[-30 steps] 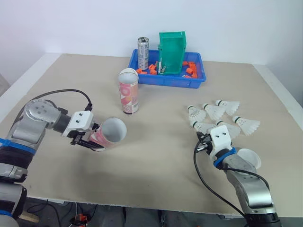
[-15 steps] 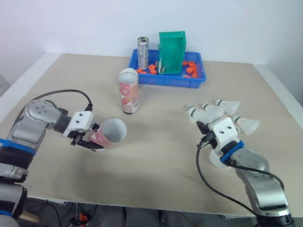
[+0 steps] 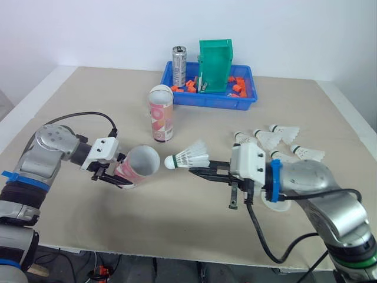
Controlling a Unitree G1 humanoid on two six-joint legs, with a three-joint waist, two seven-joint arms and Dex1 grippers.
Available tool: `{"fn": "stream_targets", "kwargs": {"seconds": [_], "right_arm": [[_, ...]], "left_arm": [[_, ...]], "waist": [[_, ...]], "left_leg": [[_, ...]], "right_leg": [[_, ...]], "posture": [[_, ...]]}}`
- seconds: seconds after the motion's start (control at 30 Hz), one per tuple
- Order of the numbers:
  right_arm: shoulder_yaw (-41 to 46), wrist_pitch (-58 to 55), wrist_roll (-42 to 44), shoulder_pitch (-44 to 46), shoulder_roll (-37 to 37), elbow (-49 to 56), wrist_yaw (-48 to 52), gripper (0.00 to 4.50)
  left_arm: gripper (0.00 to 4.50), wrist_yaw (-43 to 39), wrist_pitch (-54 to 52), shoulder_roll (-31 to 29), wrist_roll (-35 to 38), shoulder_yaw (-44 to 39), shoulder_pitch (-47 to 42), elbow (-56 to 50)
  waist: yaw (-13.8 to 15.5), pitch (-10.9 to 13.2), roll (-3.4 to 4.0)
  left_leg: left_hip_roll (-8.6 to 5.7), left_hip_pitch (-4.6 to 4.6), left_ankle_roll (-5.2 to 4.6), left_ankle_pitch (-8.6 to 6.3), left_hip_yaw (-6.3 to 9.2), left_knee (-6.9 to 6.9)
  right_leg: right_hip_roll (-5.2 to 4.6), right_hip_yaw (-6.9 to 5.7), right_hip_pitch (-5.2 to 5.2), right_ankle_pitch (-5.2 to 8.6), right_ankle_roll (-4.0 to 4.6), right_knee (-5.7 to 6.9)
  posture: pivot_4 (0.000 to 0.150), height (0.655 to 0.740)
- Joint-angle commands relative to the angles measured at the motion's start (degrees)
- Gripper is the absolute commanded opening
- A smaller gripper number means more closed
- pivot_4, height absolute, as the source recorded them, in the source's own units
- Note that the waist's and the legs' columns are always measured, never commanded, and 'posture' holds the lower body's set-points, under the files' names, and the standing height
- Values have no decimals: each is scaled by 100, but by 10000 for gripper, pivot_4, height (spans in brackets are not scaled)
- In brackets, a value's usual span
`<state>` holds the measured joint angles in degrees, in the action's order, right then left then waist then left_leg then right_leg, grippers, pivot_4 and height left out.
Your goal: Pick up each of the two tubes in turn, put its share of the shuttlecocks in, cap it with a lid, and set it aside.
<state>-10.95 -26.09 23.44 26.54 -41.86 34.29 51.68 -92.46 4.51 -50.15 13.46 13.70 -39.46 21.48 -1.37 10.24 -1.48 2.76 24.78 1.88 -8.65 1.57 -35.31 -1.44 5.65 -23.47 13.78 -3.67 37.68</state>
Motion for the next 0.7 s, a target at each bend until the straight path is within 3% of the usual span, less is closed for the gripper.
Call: {"fn": "stream_targets", "kwargs": {"seconds": [0.03, 0.43, 0.5, 0.57, 0.7], "right_arm": [[-418, 479, -432, 762, 273, -506, 294, 433], [-1147, 1161, -992, 1879, 885, -1495, 1171, 433], [-1192, 950, -941, 2160, 1004, -1606, 1270, 9112], [-1152, 844, -893, 2368, 1088, -1687, 1325, 12490], [-1011, 755, -921, 2595, 1209, -1829, 1238, 32083]], "left_arm": [[25816, -4, -74, 68, -4, 160, 52, -53], [25816, -4, -290, -29, 39, 64, 171, -300], [25816, -4, -311, -37, 32, 60, 172, -318], [25816, -4, -323, -44, 25, 55, 171, -332], [25816, -4, -360, -76, 42, 57, 184, -383]], "waist": [[-10, 1, 1], [3, 1, 2], [0, 1, 2], [-2, 2, 4], [0, 2, 4]], "left_leg": [[2, 0, 0, 0, -7, -1], [3, 35, -3, -3, 3, -1], [3, 34, -3, -3, 0, -6], [3, 35, -2, -2, -5, -8], [8, 35, -2, -1, -1, -9]], "right_leg": [[-1, 2, -3, -4, 2, 0], [8, -6, -29, 2, -7, 7], [8, -3, -38, 3, -4, 23], [8, 1, -47, 2, -2, 39], [13, -4, -50, 3, 3, 45]], "posture": [[1500, 7362], [1500, 7362], [1500, 7362], [1500, 7362], [1500, 7362]]}}
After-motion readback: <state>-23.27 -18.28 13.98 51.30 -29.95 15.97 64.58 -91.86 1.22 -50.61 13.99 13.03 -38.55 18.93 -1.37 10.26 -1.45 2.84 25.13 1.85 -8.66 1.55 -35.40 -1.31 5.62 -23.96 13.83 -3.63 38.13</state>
